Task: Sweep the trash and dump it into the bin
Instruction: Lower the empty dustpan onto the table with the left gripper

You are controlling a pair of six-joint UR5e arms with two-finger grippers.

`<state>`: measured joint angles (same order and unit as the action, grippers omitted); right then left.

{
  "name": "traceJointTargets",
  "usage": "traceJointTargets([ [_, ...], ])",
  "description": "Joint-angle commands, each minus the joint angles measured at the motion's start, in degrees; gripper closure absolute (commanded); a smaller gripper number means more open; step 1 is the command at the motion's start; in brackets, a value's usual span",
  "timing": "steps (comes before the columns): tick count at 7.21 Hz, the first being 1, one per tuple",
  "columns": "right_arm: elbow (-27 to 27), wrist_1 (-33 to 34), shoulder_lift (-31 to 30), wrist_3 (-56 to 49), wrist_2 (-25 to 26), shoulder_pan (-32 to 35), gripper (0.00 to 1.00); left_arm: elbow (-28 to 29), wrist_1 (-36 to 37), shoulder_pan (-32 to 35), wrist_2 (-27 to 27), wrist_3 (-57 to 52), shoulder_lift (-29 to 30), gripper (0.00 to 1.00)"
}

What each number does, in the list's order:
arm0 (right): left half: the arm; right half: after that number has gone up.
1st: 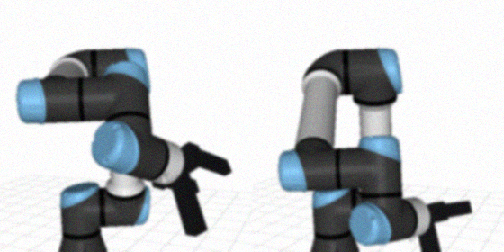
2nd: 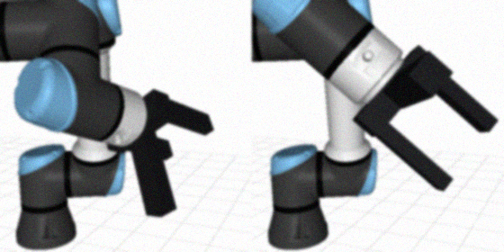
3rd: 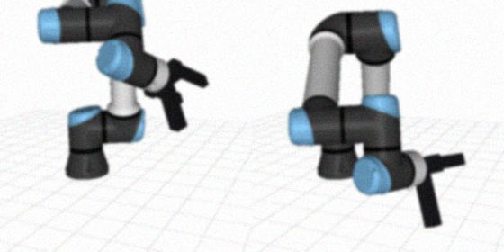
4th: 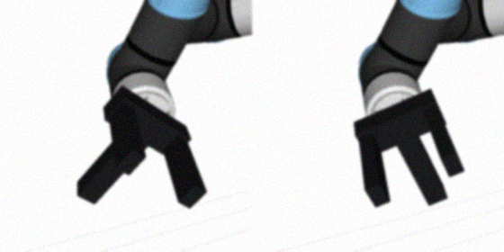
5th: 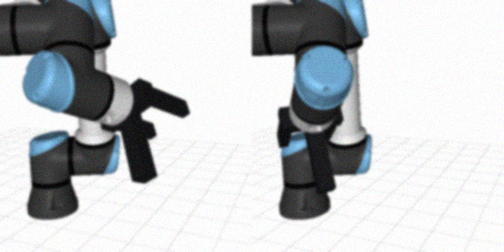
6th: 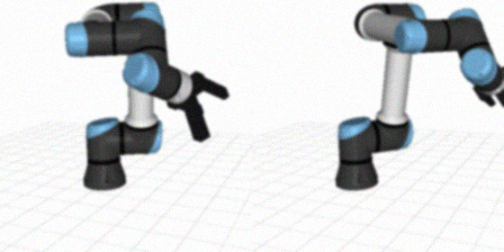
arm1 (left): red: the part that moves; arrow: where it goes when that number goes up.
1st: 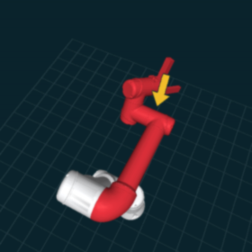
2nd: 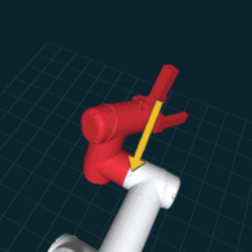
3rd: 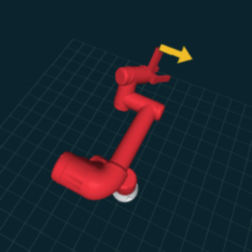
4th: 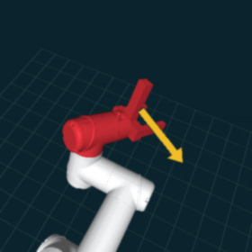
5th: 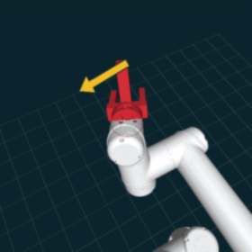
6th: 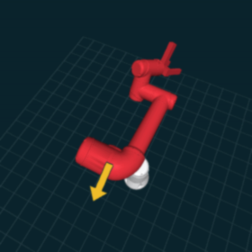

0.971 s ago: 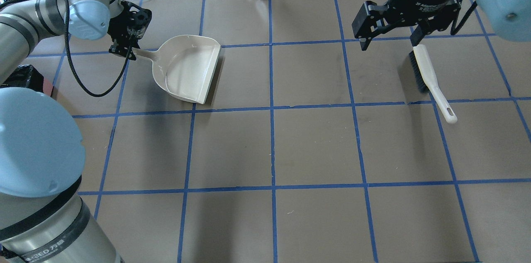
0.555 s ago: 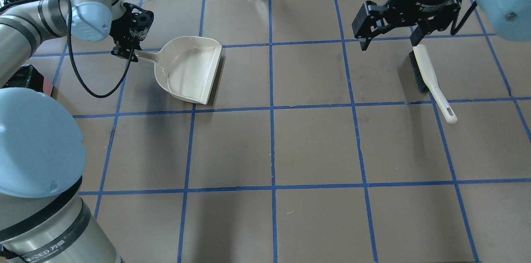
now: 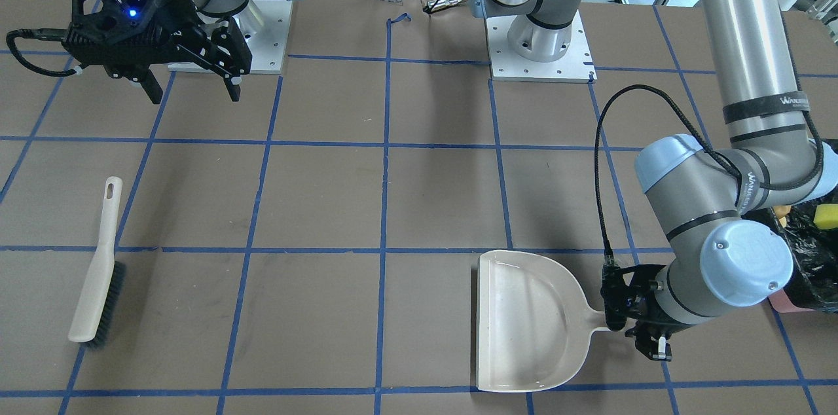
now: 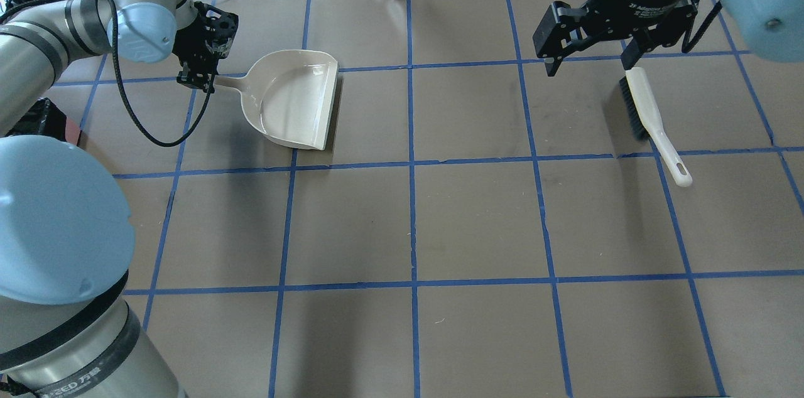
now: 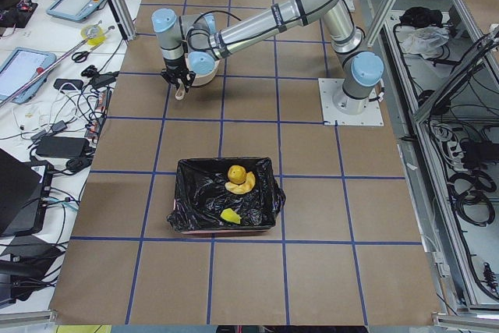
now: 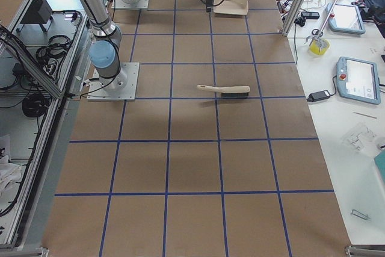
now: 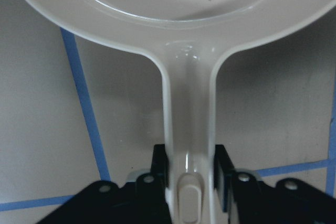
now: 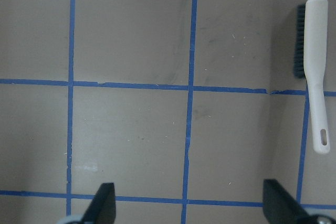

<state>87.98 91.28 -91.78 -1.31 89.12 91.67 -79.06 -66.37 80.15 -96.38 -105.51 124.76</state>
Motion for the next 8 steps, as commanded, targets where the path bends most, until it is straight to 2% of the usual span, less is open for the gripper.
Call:
traceJointTargets([
  [1,0.0,0.04,0.02,-0.01,0.0,0.0,0.0,-1.0,0.28,0.0,0.14,0.4,-0.04,0.47],
  [2,0.0,-0.05,0.02,-0.01,0.0,0.0,0.0,-2.05,0.98,0.0,0.06,0.92,-0.13,0.31],
  [3,0.0,0.04,0.02,-0.01,0.0,0.0,0.0,-2.24,1.07,0.0,-0.03,1.88,-0.92,0.26],
  [5,0.0,0.04,0.02,-0.01,0.0,0.0,0.0,-1.54,-0.06,0.44,-0.21,2.41,-2.49,0.26],
  [6,0.0,0.04,0.02,-0.01,0.0,0.0,0.0,-1.45,-3.99,0.62,0.49,5.03,-4.77,0.27],
  [8,0.0,-0.05,-0.07,-0.01,0.0,0.0,0.0,-0.83,-8.93,4.9,0.93,16.32,-8.99,0.27],
])
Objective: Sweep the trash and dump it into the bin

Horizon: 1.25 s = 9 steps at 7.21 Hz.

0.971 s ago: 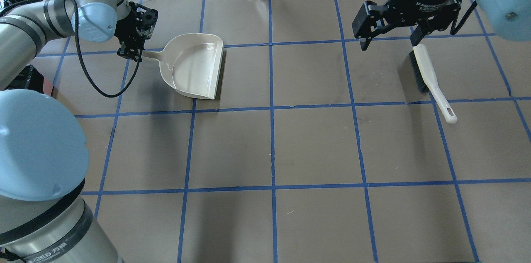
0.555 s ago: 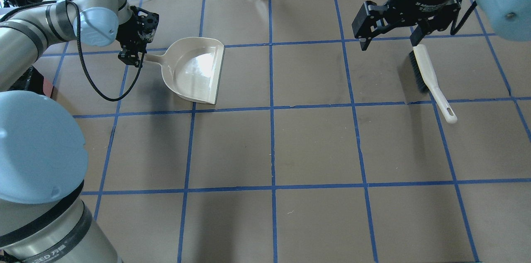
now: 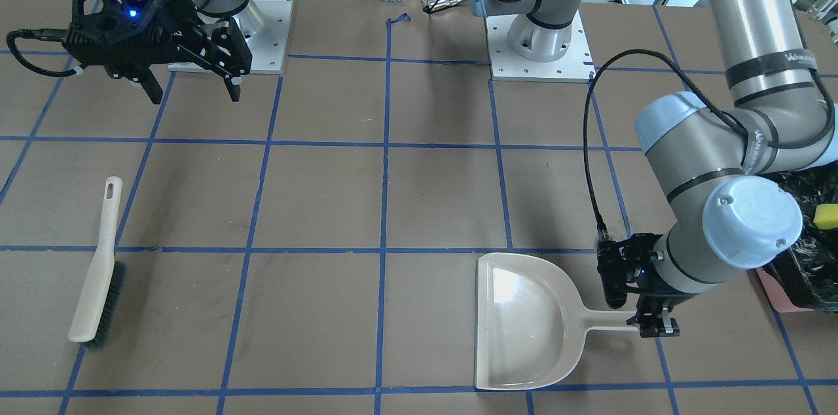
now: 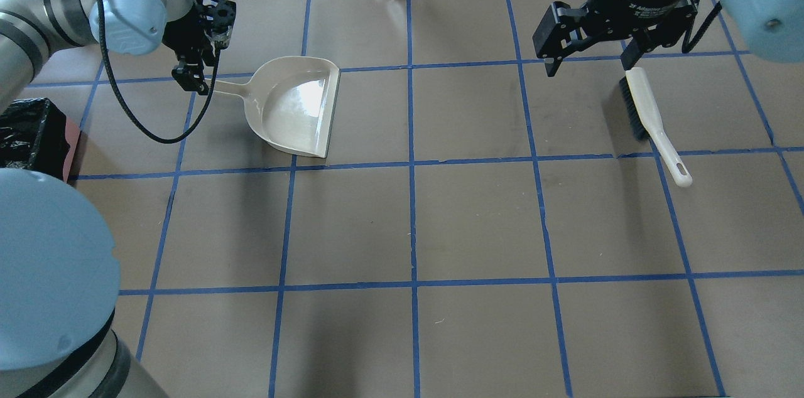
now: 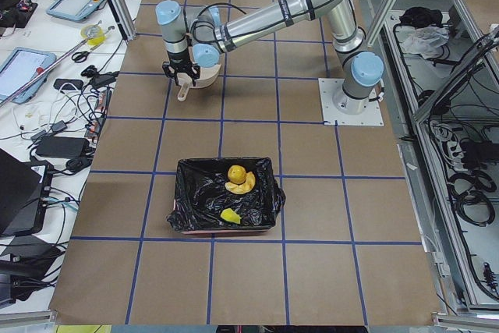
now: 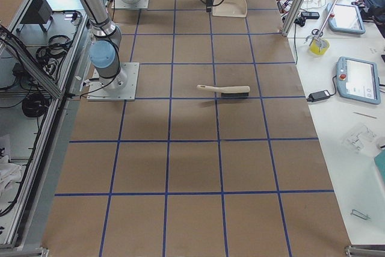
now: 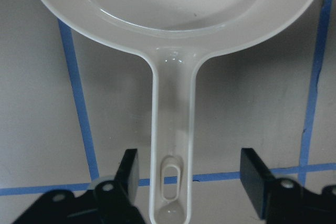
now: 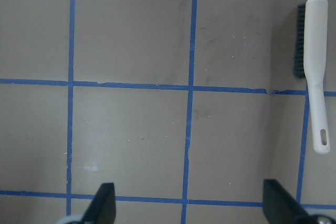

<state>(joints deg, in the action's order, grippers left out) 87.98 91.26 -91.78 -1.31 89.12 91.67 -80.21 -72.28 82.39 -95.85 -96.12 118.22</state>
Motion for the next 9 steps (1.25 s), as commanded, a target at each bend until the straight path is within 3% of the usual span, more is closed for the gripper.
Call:
traceJointTargets([
  [1,0.0,0.06,-0.07,0.0,0.0,0.0,0.0,0.4,-3.31,6.95,1.01,16.31,-4.12,0.27],
  [3,0.0,-0.03,-0.15,0.0,0.0,0.0,0.0,0.4,-8.47,11.9,1.28,30.22,-8.33,0.27],
  [6,0.0,-0.03,-0.15,0.0,0.09,0.0,0.0,0.58,-20.24,11.74,4.8,45.87,-16.41,0.2],
  [8,0.0,-0.12,-0.15,0.0,0.0,0.0,0.0,0.4,-23.52,11.48,7.16,64.75,-20.29,0.0],
  [9,0.0,-0.12,-0.24,0.0,0.0,0.0,0.0,-0.56,-25.18,11.3,6.91,71.88,-22.05,0.0],
])
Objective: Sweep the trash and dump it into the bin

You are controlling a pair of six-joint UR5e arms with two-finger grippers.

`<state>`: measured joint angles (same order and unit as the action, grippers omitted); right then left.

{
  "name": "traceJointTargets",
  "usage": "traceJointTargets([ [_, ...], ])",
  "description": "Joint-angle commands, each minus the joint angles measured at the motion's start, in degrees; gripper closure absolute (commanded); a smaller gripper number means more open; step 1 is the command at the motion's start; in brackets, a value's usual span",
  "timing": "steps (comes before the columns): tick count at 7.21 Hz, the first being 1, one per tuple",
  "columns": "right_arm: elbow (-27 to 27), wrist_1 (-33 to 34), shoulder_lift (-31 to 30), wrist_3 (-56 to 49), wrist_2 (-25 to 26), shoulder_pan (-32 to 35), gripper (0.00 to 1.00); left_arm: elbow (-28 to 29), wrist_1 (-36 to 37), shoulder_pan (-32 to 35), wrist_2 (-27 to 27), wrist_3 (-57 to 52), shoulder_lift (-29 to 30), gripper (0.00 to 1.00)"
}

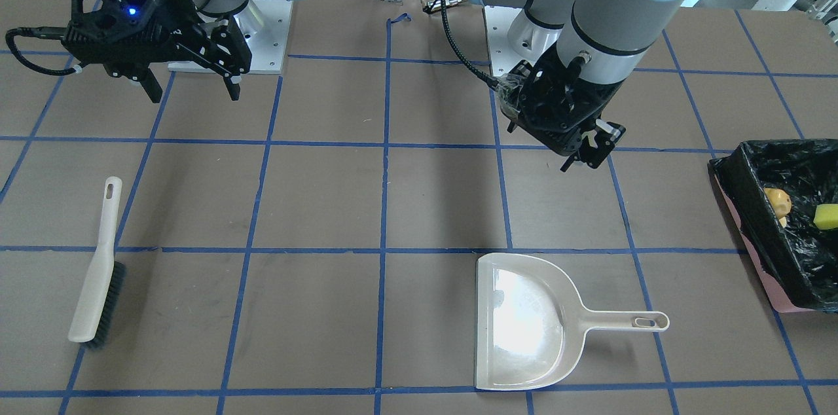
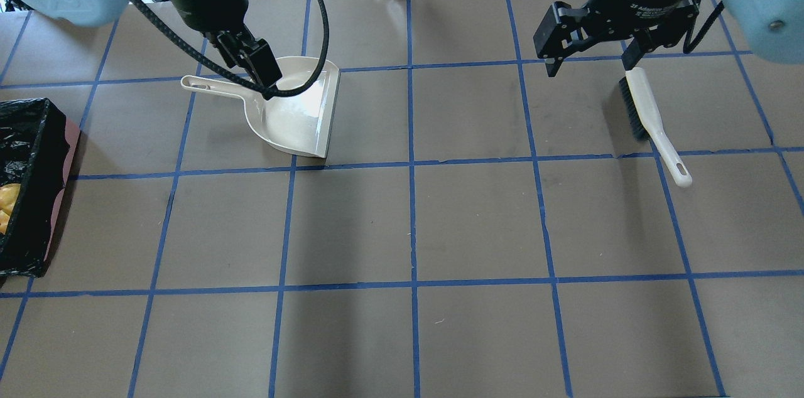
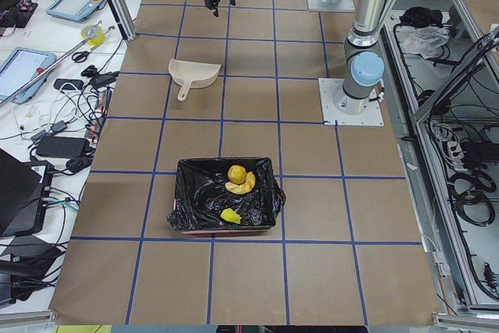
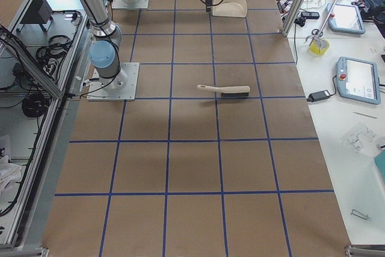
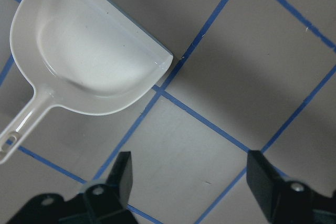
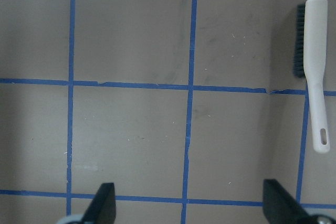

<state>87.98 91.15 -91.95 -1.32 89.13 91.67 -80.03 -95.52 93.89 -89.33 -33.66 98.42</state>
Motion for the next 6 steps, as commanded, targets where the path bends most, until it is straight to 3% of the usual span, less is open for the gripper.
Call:
traceJointTargets([
  [1,0.0,-0.01,-0.07,-0.09,-0.01,0.0,0.0,-0.22,-1.77,-0.46,1.17,16.89,-3.31,0.0],
  [6,0.0,-0.01,-0.15,-0.09,-0.01,0.0,0.0,-1.09,-1.86,-2.13,0.82,18.2,-5.78,0.0],
])
